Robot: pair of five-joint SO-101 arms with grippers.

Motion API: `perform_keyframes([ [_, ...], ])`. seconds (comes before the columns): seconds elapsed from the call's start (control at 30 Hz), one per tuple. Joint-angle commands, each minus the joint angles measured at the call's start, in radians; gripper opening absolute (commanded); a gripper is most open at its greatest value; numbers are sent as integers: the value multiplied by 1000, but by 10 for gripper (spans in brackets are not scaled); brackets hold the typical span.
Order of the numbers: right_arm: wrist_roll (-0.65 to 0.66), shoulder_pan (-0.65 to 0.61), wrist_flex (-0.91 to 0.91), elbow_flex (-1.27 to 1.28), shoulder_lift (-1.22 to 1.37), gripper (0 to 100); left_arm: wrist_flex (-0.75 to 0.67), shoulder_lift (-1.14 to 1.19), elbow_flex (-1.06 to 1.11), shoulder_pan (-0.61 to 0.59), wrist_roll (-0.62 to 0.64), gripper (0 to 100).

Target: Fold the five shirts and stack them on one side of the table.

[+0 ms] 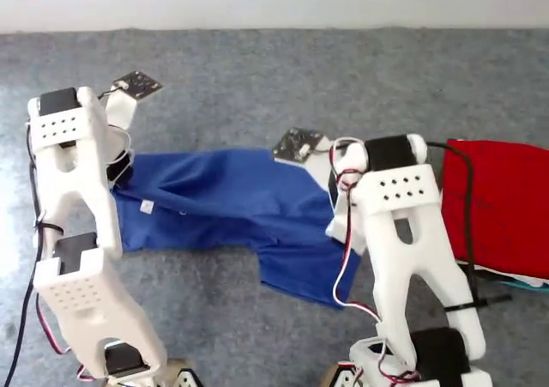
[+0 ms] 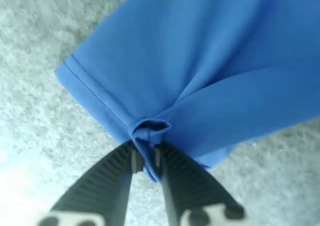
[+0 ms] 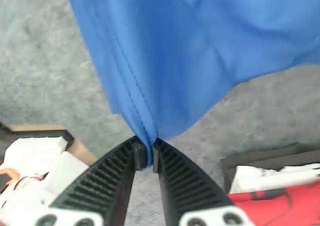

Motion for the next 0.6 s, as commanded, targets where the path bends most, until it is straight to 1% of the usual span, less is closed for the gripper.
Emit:
perform_keyframes([
  [0.0, -12, -4, 31, 17, -42, 12, 9, -5, 31, -5, -11, 16],
  [0.07, -18, -7, 33, 25, -44, 15, 9, -11, 59, -8, -23, 18],
  [0.13, -40, -12, 39, 25, -48, 50, 11, -15, 67, -17, -35, 50],
  [0.27, -74, -5, 44, 25, -54, 213, 44, -51, 27, -49, -34, 104],
  [0.33, -103, -7, 44, 17, -54, 264, 48, -95, 25, -61, -32, 125],
  [0.57, -109, -10, 44, -38, -54, 266, 51, -258, 48, -86, -31, 176],
])
